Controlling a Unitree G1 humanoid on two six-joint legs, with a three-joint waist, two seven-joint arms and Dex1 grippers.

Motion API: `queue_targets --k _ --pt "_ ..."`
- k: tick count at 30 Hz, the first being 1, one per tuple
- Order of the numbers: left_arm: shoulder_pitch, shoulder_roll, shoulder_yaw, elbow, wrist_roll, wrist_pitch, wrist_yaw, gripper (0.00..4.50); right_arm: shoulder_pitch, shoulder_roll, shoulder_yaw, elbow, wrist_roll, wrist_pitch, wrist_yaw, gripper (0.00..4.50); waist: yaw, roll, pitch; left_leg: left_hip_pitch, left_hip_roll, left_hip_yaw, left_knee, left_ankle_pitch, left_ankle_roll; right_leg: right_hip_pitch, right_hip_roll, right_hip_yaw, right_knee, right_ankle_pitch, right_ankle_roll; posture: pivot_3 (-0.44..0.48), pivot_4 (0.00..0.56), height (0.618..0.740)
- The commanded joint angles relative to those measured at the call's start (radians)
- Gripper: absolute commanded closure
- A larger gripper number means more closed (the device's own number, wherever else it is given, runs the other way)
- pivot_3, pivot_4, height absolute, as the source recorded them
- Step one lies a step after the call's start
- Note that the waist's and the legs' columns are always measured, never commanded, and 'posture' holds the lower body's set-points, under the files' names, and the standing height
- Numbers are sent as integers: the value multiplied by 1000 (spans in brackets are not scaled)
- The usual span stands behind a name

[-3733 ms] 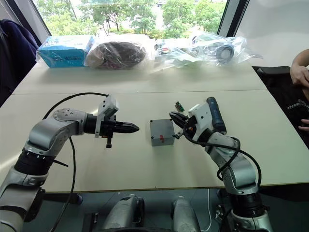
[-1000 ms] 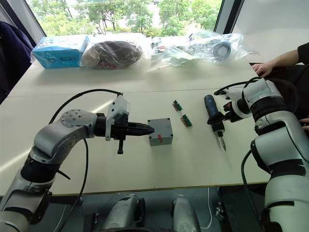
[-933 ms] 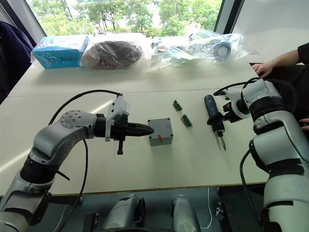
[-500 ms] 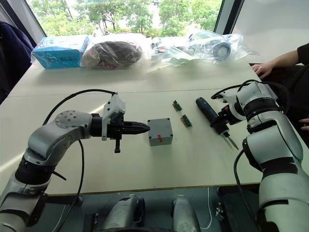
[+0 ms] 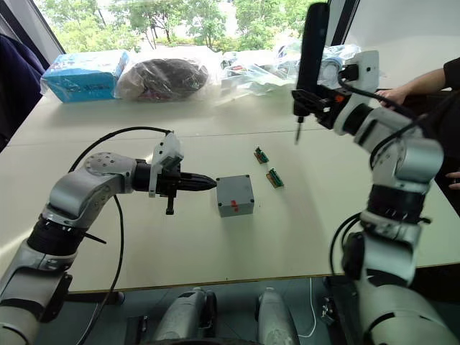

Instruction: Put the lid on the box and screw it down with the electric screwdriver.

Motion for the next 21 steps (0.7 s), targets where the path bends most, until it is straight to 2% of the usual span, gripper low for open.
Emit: queue_targets --k 1,5,9,16,21 --pt "-62 -29 -24 53 37 -44 -21 4500 83 141 -45 -276 148 -40 -128 2713 5 0 0 0 -1 0 0 0 0 0 -1 0 0 0 0 0 150 740" --pt "-118 -87 -73 121 96 -81 -21 4500 256 229 125 -376 63 -206 -171 2713 8 0 0 0 -4 1 2 0 0 3 -3 0 -2 2 3 0 150 740" --pt "-143 -120 -123 187 173 -145 -30 4500 336 243 242 -367 -3 -343 -194 2713 -1 -1 0 1 -5 1 3 0 0 4 -4 1 -3 2 3 0 150 740" --pt "-152 -157 -183 284 288 -228 -25 4500 387 210 332 -298 -76 -479 -205 2713 -4 -1 0 1 -3 0 2 0 0 2 0 1 -2 2 3 0 150 740" --pt "-137 -164 -174 288 302 -238 -29 4500 410 206 355 -274 -83 -518 -219 2713 -2 -1 0 1 -3 0 2 0 0 3 0 1 -2 2 3 0 150 740"
